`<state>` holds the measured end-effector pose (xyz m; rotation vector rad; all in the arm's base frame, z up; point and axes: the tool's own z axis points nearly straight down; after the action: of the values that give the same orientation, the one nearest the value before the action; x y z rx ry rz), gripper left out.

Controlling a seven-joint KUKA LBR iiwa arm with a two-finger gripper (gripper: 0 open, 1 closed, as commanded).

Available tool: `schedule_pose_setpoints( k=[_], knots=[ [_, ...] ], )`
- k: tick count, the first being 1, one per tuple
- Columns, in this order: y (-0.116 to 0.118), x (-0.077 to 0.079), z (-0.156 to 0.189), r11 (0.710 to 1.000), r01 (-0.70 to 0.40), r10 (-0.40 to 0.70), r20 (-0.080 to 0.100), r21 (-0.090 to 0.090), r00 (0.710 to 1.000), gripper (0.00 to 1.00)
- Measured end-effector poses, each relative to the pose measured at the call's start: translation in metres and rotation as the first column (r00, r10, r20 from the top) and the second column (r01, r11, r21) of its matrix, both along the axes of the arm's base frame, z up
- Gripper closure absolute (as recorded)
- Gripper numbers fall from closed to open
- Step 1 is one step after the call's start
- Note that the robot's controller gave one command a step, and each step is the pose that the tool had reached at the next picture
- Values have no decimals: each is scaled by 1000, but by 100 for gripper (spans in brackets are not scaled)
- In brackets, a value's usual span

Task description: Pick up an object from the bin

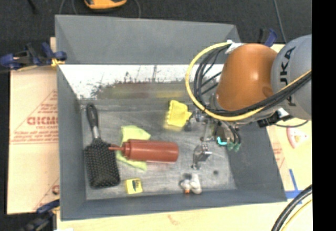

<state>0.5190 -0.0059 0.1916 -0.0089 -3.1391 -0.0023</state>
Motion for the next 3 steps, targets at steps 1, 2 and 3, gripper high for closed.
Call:
schedule_pose_setpoints(
  k=[1,2,3],
  knots=[
    [0,1,2,1000,0,0,6,0,1000,0],
    [27,24,-86,971,-240,240,52,-22,969,100],
    [27,24,-86,971,-239,239,55,-22,969,100]
  ],
)
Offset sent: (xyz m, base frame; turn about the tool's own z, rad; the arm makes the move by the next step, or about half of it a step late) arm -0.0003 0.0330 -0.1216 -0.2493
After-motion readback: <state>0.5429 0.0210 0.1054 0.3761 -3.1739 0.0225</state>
